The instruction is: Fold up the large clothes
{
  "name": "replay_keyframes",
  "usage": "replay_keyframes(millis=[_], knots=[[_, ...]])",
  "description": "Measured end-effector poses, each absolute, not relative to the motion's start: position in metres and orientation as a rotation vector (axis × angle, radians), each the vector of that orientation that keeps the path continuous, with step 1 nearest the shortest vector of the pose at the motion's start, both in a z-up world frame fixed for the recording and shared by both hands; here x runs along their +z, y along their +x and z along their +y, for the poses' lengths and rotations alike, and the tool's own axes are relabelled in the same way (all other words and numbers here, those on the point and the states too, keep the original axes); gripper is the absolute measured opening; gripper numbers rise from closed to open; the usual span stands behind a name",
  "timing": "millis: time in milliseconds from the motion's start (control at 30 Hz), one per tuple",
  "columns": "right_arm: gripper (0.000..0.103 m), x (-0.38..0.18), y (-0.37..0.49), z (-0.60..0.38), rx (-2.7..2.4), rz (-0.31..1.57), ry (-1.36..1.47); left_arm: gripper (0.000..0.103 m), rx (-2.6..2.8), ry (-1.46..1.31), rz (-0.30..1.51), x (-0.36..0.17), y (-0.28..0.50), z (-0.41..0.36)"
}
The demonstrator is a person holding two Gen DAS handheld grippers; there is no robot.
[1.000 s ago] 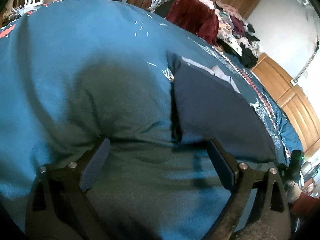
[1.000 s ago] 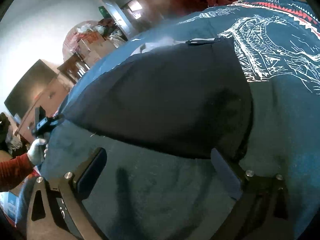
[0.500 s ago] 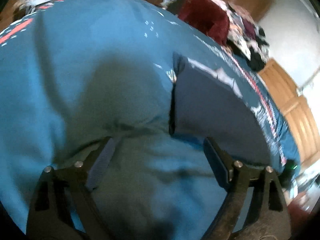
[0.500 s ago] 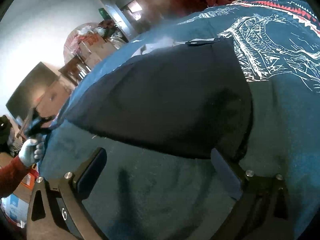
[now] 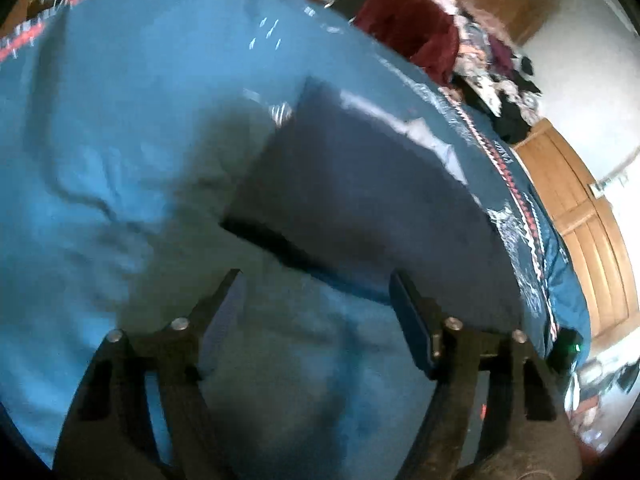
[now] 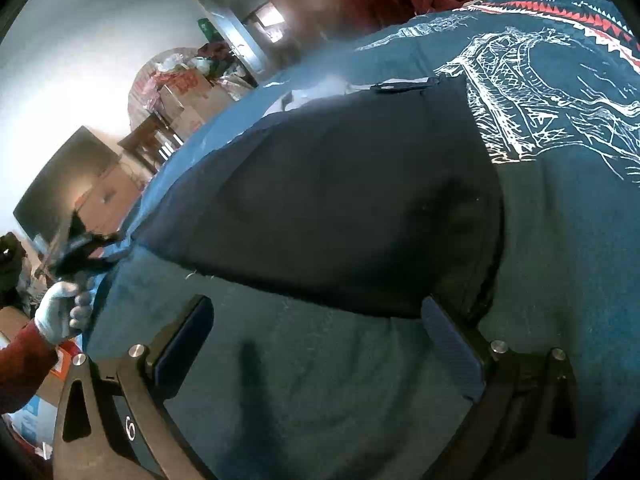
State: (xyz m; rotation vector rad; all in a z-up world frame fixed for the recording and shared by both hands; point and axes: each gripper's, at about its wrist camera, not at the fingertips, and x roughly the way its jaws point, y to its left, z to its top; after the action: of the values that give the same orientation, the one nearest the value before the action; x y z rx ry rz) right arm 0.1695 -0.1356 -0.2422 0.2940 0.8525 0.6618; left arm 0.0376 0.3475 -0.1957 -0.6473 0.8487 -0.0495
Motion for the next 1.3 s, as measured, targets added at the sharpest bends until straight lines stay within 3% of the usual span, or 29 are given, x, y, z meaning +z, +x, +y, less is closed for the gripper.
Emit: replay_keyframes(millis=[200,300,333,367,400,467,533,633,733,833,1033,1300], knots=[[0.103,-0.241,0.168,-0.133,0.649,0.856,0.272,0.071,0.028,-0.744,0.782,-0.2,0.046,0.357],[0.103,-0.238,0.166,-0.129,0.631,0.865,0.245,0.06,0.058,-0.737,0.765,-0.203,0.053,0.356],[0.103,-0.236,0.166,-0.126,0.618,0.88,0.223,0.039,0.071,-0.748,0.762,-0.205,0.056,0.358],[0.103,-0.234,0.165,-0.122,0.606,0.896,0.196,0.01,0.069,-0.772,0.76,-0.208,0.058,0.36],[0.103,-0.231,0.165,-0.114,0.582,0.928,0.138,0.009,0.065,-0.793,0.755,-0.21,0.058,0.361],[0.103,-0.226,0.163,-0.101,0.551,0.971,0.051,0.01,0.066,-0.796,0.743,-0.21,0.058,0.36],[0.103,-0.221,0.159,-0.09,0.543,1.011,-0.017,0.017,0.058,-0.802,0.73,-0.213,0.059,0.361],[0.098,-0.207,0.156,-0.081,0.547,1.059,-0.024,0.018,0.037,-0.827,0.722,-0.214,0.058,0.365],[0.096,-0.18,0.161,-0.068,0.589,1.098,0.075,0.005,0.019,-0.778,0.692,-0.204,0.057,0.36],[0.096,-0.144,0.182,-0.029,0.652,1.054,0.045,0.003,0.008,-0.601,0.649,-0.177,0.056,0.333],[0.097,-0.087,0.283,0.116,0.853,0.997,0.022,0.002,0.013,-0.359,0.609,-0.151,0.058,0.289],[0.095,-0.113,0.359,0.288,0.877,1.226,-0.114,0.004,0.014,-0.198,0.607,-0.145,0.064,0.274]])
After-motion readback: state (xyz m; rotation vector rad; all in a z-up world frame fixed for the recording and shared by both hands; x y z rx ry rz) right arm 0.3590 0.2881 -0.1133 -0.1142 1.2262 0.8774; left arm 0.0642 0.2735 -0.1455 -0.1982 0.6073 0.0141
